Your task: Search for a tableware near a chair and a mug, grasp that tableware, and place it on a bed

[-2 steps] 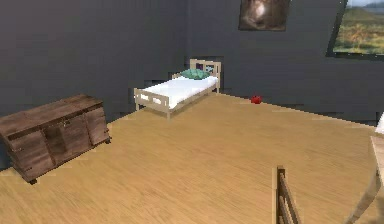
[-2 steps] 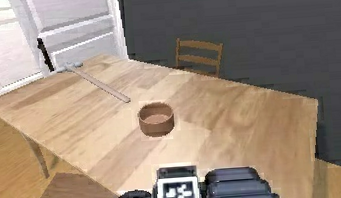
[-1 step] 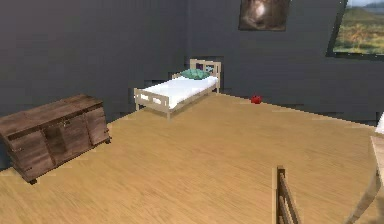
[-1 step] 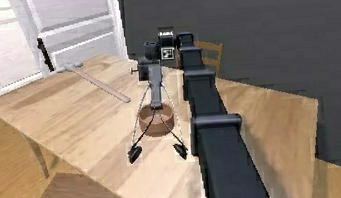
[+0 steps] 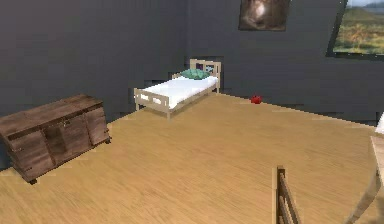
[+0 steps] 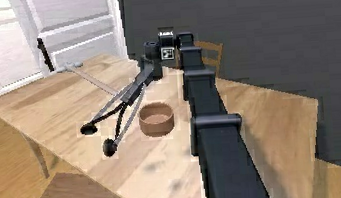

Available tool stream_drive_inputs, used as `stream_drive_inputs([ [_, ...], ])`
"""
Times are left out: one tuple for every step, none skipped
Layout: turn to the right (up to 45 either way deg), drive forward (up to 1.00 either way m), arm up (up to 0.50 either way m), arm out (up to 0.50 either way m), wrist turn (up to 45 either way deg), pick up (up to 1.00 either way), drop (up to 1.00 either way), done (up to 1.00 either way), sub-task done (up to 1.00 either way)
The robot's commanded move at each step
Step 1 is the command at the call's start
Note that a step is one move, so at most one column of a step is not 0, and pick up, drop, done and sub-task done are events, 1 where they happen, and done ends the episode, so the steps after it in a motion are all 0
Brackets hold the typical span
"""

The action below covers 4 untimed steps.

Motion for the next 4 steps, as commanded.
stream_drive_inputs([
  [0.0,0.00,0.00,0.00,45.0,0.00,0.00,0.00,0.00],
  [0.0,0.00,0.00,0.00,45.0,0.00,0.00,0.00,0.00],
  [0.0,0.00,0.00,0.00,27.0,0.00,0.00,0.00,0.00],
  [0.0,0.00,-0.30,0.00,0.0,0.00,0.00,0.00,0.00],
])
